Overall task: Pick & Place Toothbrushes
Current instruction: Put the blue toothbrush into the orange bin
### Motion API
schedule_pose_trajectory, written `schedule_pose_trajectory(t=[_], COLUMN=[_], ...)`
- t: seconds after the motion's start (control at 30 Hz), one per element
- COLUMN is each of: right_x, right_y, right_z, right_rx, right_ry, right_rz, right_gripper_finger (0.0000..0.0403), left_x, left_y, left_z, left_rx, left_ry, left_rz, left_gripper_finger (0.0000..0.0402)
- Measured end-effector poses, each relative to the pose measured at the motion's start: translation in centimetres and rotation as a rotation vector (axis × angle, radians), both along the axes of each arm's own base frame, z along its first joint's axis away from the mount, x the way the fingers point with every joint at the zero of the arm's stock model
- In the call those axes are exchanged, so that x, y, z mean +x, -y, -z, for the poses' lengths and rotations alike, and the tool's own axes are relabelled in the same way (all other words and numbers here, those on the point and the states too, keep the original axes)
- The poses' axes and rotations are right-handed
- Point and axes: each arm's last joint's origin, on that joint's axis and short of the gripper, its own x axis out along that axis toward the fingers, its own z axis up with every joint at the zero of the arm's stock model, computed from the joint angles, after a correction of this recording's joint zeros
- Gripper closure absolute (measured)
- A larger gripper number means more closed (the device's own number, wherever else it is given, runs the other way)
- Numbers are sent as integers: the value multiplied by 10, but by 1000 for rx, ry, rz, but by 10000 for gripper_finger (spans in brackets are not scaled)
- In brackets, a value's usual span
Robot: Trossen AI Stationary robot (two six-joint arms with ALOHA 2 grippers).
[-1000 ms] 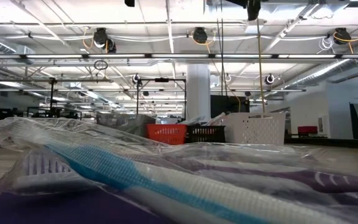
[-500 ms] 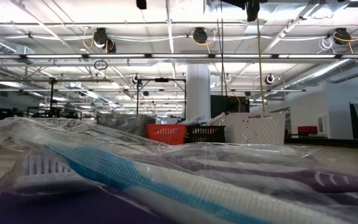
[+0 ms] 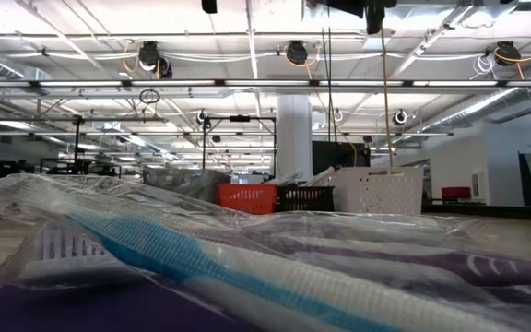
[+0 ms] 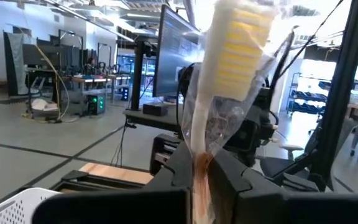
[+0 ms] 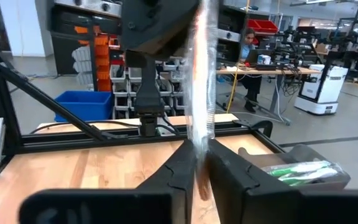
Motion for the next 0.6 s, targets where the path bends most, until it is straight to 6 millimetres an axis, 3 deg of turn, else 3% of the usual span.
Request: schedule_pose_trajectory(t=[0.47,0.6], right_x=[-1,-1], right_y=[-2,0], right_z=[4,8], right_rx=[-62,-101], right_ry=[-52,-106], right_rz=[-14,58], right_gripper_finger=[253,218], left_x=[1,2], left_y=[0,0], left_z=[6,9], left_rx=[16,9], left_ry=[-66,-98], left_rz=[7,9], left_gripper_finger=[394,394])
